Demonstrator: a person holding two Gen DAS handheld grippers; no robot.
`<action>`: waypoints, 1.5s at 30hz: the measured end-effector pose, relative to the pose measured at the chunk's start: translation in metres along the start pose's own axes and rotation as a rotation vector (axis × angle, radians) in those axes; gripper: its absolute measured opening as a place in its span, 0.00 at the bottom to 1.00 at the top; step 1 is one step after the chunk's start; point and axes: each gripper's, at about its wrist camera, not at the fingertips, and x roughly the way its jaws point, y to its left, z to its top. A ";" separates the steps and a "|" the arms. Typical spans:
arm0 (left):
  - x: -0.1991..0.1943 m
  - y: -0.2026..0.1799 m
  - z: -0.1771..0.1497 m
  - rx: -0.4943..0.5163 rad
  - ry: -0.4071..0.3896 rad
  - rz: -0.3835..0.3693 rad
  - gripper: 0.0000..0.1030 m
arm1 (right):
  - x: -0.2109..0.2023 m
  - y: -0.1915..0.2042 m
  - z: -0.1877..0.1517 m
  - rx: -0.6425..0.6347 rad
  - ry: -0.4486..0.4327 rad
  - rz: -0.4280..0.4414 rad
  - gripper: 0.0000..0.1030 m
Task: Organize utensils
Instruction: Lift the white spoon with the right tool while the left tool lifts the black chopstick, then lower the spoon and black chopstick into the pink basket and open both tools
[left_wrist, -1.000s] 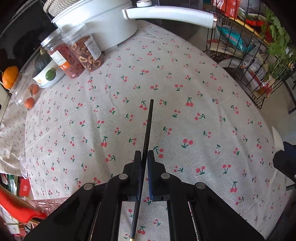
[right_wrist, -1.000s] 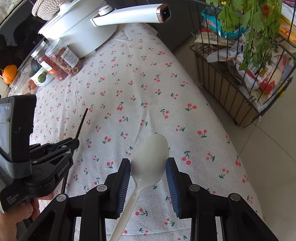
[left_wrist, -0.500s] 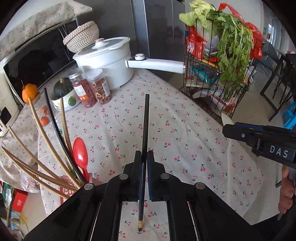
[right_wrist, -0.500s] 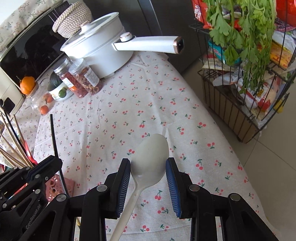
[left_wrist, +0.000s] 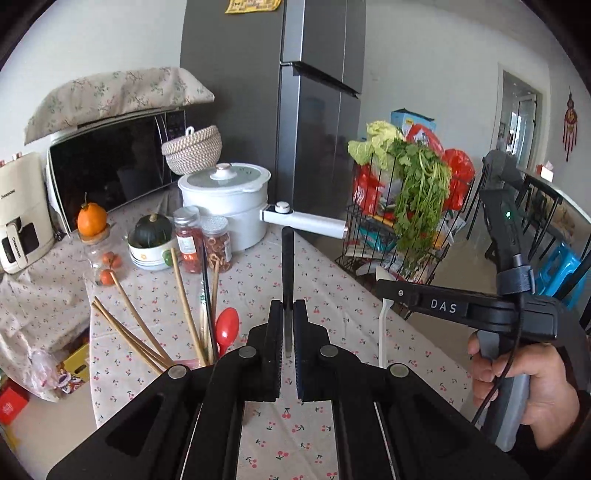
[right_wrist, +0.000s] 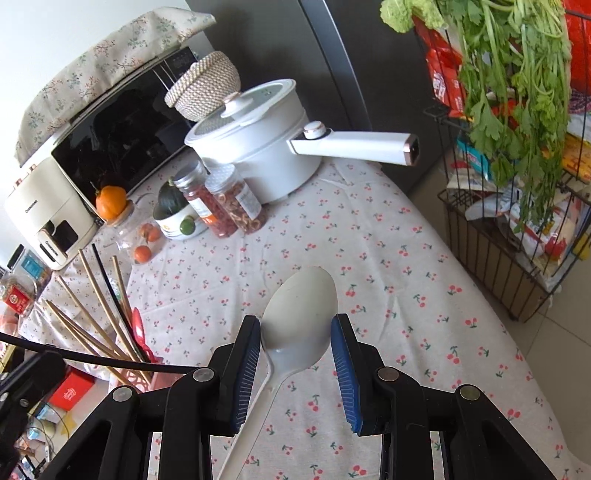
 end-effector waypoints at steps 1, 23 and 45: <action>-0.007 0.005 0.004 -0.011 -0.020 -0.005 0.04 | -0.001 0.003 0.001 -0.003 -0.012 0.004 0.34; -0.049 0.110 0.005 -0.209 -0.248 0.025 0.00 | 0.007 0.083 -0.002 -0.216 -0.205 0.021 0.34; -0.025 0.133 -0.021 -0.298 -0.012 0.007 0.54 | 0.030 0.143 -0.028 -0.379 -0.380 -0.055 0.34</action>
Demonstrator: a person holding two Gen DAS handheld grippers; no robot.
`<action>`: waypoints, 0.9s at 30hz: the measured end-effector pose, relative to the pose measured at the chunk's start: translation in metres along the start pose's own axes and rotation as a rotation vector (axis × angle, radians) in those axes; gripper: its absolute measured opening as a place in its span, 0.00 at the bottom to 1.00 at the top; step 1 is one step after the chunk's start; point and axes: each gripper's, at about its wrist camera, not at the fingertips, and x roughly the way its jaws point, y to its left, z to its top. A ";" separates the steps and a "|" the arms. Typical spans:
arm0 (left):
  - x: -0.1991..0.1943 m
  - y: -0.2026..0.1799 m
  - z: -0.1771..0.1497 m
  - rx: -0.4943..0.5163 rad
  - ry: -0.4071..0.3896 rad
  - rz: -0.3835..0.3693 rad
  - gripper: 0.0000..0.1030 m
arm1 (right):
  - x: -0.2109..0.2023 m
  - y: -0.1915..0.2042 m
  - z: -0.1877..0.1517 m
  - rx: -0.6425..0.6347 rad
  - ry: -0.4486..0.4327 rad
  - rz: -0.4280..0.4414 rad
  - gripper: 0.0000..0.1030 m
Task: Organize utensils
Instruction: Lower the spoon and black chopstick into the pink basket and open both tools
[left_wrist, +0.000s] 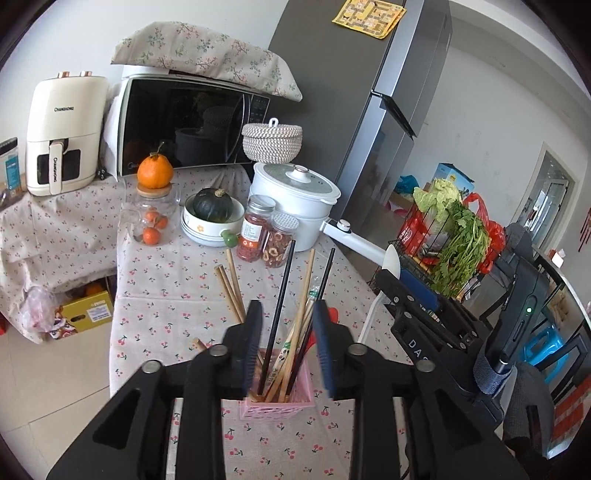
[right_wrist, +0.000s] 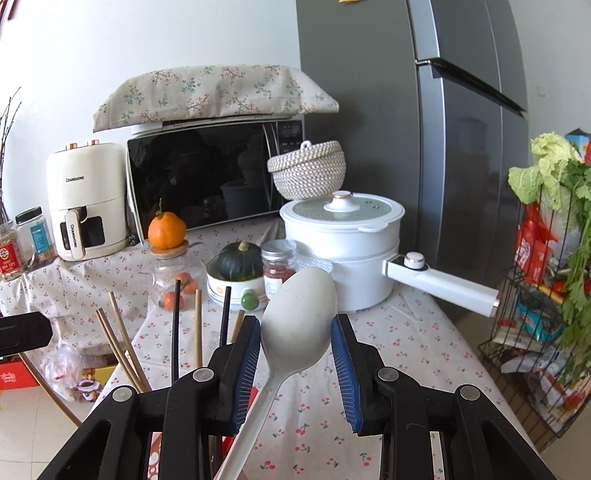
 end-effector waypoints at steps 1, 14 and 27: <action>-0.005 0.002 -0.001 -0.010 -0.008 0.006 0.61 | 0.000 0.004 -0.001 -0.004 -0.015 -0.010 0.34; -0.028 0.054 -0.009 -0.064 0.045 0.108 0.75 | 0.022 0.067 -0.038 -0.155 -0.147 -0.208 0.34; -0.022 0.076 -0.026 -0.087 0.117 0.195 0.93 | 0.003 0.037 -0.026 0.026 -0.006 -0.057 0.92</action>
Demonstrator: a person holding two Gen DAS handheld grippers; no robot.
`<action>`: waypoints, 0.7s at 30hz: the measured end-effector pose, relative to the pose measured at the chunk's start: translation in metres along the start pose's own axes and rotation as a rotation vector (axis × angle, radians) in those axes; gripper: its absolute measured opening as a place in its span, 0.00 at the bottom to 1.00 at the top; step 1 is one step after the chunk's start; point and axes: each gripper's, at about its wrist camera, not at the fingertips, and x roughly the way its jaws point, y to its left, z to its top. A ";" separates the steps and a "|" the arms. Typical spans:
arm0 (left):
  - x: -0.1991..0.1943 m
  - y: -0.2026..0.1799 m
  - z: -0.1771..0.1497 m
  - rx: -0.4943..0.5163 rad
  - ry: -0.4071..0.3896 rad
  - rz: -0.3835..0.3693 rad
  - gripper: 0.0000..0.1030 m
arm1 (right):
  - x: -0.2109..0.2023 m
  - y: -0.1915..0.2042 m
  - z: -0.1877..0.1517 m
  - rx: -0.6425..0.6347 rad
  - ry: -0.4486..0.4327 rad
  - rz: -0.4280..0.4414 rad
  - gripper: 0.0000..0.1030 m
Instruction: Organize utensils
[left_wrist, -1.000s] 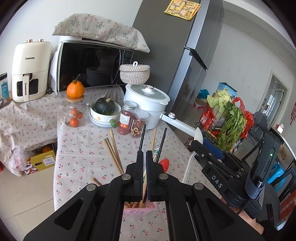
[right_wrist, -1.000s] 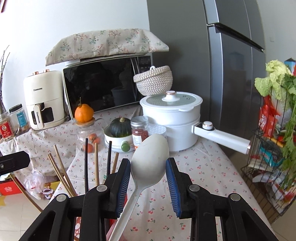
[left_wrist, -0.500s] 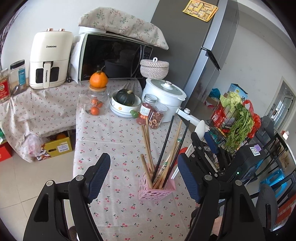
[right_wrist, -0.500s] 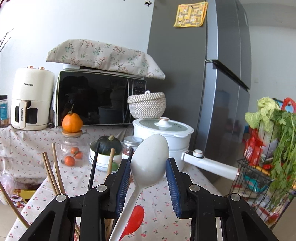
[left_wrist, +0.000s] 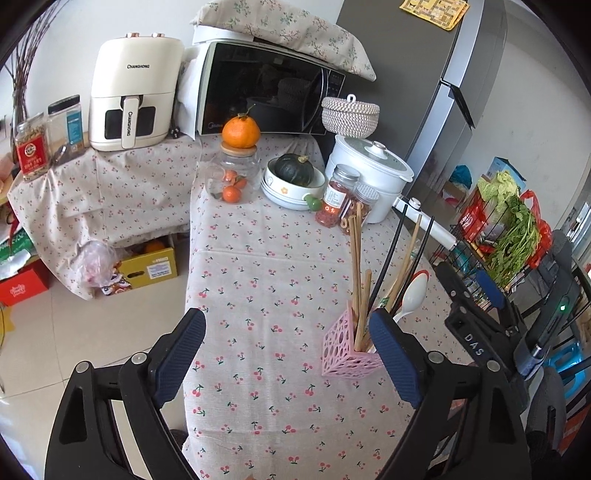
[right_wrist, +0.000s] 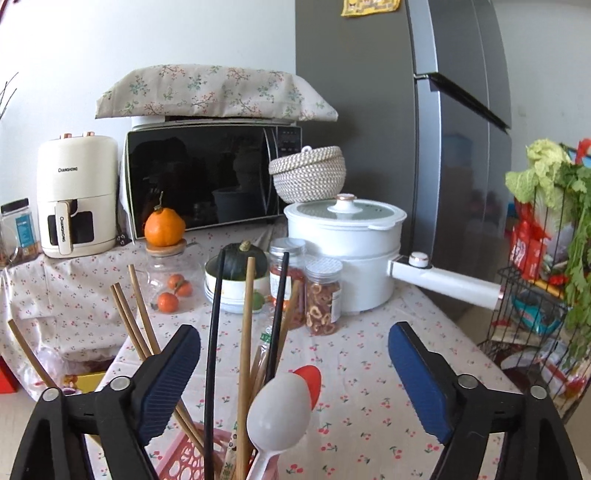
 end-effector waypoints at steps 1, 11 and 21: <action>0.001 -0.002 -0.002 0.003 0.010 0.005 0.96 | -0.004 -0.006 0.002 0.018 0.013 0.002 0.95; -0.013 -0.065 -0.040 0.106 0.018 0.036 1.00 | -0.060 -0.063 0.008 0.106 0.175 0.026 1.00; -0.024 -0.129 -0.062 0.213 -0.052 0.111 1.00 | -0.100 -0.110 -0.006 0.147 0.239 -0.038 1.00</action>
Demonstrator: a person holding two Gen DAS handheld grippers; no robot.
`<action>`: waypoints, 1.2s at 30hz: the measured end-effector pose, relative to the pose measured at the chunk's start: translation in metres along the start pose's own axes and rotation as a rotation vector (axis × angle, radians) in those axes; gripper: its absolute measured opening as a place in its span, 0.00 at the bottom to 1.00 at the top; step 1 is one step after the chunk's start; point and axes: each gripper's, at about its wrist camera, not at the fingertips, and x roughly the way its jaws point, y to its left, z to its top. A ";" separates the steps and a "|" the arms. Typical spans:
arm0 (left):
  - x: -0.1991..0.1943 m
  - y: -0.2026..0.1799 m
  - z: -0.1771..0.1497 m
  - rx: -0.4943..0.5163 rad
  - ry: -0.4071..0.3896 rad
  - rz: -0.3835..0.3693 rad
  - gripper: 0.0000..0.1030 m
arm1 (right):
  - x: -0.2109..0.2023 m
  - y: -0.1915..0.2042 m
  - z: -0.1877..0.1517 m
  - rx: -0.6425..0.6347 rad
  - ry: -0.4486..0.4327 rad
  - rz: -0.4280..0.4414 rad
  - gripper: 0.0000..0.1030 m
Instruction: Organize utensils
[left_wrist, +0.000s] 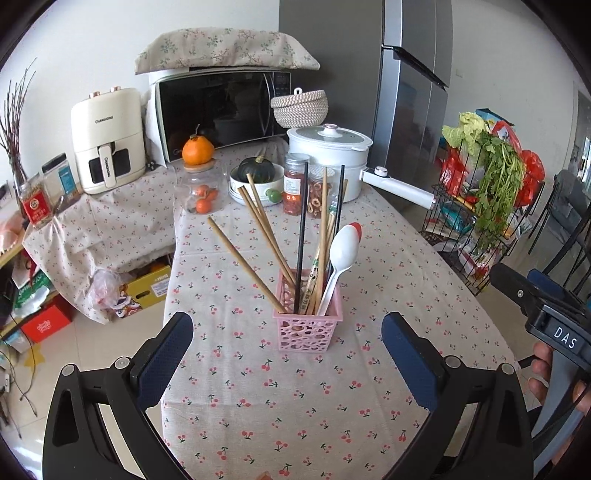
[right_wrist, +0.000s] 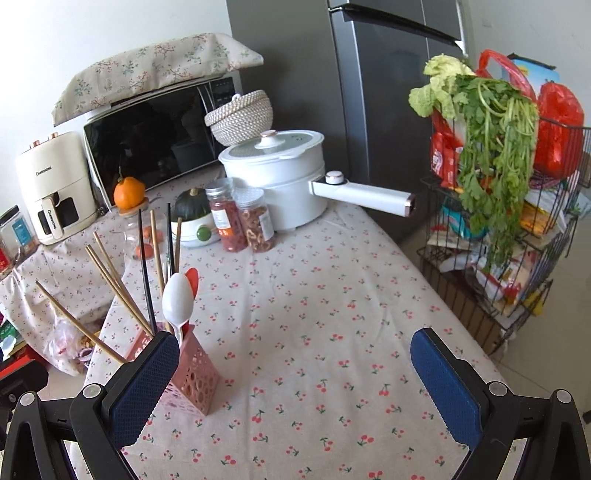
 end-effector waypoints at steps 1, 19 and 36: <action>0.001 -0.005 -0.001 0.009 0.001 -0.001 1.00 | 0.000 -0.004 -0.001 0.005 0.007 -0.004 1.00; 0.016 -0.040 -0.007 0.099 -0.006 0.043 1.00 | 0.004 -0.017 0.000 -0.001 0.039 -0.063 1.00; 0.018 -0.039 -0.009 0.098 0.004 0.028 1.00 | 0.011 0.001 -0.002 -0.047 0.043 -0.060 1.00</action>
